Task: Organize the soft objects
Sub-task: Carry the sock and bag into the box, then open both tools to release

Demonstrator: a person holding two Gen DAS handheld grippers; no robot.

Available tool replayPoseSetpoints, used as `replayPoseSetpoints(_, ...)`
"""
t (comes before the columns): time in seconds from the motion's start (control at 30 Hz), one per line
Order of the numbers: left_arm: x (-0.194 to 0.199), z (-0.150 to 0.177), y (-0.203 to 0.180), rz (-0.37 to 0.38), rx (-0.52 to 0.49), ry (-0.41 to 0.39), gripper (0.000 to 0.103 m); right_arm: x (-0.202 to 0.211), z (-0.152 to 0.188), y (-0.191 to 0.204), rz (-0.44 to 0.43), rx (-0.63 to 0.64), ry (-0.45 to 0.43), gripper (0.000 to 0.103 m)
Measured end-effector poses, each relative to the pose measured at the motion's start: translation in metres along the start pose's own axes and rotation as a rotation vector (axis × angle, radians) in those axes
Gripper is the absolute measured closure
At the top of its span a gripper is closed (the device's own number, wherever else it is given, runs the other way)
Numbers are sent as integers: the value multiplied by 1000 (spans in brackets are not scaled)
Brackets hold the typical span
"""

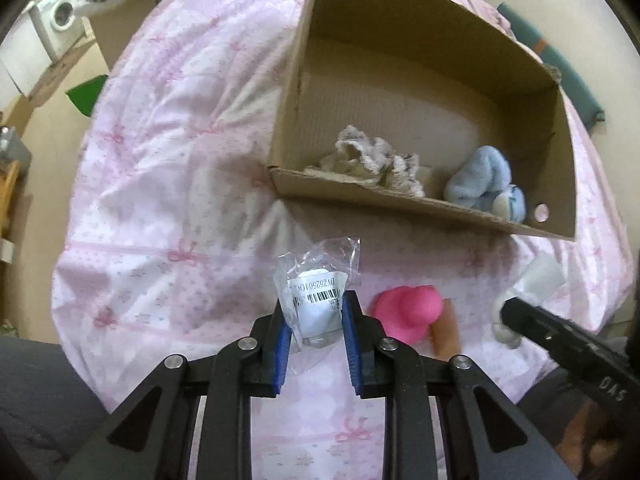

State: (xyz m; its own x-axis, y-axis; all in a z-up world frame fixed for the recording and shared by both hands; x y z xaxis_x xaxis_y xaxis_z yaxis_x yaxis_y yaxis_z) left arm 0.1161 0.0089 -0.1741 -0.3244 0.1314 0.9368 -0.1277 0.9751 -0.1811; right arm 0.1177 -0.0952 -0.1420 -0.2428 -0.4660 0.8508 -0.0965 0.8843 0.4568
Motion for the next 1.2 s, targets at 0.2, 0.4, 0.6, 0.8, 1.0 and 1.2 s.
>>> replayPoseSetpoints(0.2,15,-3,5,-12,1,-51,81,5,2,2,10,18,-13,76)
replayPoseSetpoints(0.4,29,-8,1,-38,4,-118,81,22,0,8,-5,42,-67,76)
replayPoseSetpoints(0.6,63,-26,-4,-7,20,-216,81,50,-11,17,-30,63,-148,76)
replayPoseSetpoints(0.8,88,-53,-10,10,3,-264,81,75,-32,26,-71,54,-209,76)
replayPoseSetpoints(1.0,97,-80,-18,6,-34,-290,81,93,-60,32,-68,79,-257,76)
replayPoseSetpoints(1.2,92,-109,-25,-3,-74,-312,81,82,-80,25,-103,67,-232,76)
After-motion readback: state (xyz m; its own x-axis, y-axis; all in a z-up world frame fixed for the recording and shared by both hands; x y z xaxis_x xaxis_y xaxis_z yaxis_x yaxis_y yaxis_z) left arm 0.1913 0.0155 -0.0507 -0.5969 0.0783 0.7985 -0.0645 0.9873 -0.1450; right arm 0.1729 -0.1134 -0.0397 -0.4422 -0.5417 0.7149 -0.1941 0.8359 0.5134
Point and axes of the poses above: each gripper's, at about its wrist camera, not at the fingertips, and x roughly against the way its jaws point, y to its left, z to its underside, the point moved 10 cm from there along -x, roughly the way its jaws point, and after that the axes turned 2 degrees about z, right-handed, at the moved point
